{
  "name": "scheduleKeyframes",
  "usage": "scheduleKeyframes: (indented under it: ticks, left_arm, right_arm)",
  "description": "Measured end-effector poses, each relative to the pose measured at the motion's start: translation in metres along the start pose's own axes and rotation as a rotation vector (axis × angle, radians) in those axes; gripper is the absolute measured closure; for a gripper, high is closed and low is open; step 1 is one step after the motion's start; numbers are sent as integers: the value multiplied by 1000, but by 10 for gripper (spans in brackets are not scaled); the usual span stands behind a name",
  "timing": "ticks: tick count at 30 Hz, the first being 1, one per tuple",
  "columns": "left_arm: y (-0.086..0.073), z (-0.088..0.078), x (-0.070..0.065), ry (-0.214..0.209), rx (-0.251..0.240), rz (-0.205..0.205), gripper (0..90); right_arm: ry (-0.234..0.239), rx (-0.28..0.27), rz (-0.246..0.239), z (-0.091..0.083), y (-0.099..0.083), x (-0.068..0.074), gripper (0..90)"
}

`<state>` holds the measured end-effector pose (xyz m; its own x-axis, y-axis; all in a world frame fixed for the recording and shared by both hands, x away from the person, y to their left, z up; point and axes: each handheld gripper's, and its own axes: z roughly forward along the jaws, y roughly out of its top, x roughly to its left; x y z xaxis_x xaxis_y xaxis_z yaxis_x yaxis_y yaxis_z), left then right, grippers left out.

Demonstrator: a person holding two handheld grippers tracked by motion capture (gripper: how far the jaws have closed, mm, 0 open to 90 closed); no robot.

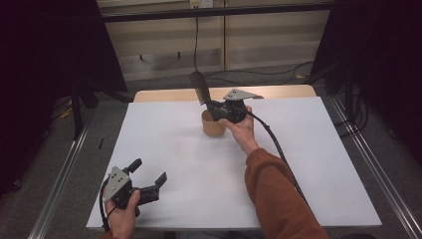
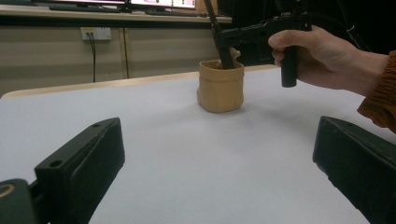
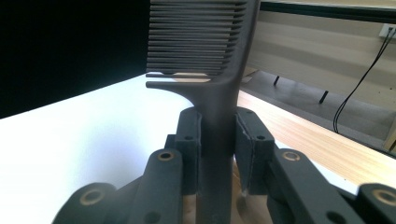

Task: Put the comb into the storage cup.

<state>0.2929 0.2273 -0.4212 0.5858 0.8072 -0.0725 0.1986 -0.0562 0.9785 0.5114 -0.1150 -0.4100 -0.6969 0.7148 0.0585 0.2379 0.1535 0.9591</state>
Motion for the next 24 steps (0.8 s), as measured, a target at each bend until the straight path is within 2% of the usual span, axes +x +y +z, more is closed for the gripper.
scheduleKeyframes:
  ticks: [24]
  left_arm:
    - [0, 0, -1, -1, -1, 1, 23]
  right_arm:
    - [6, 22, -9, -1, -7, 5, 727]
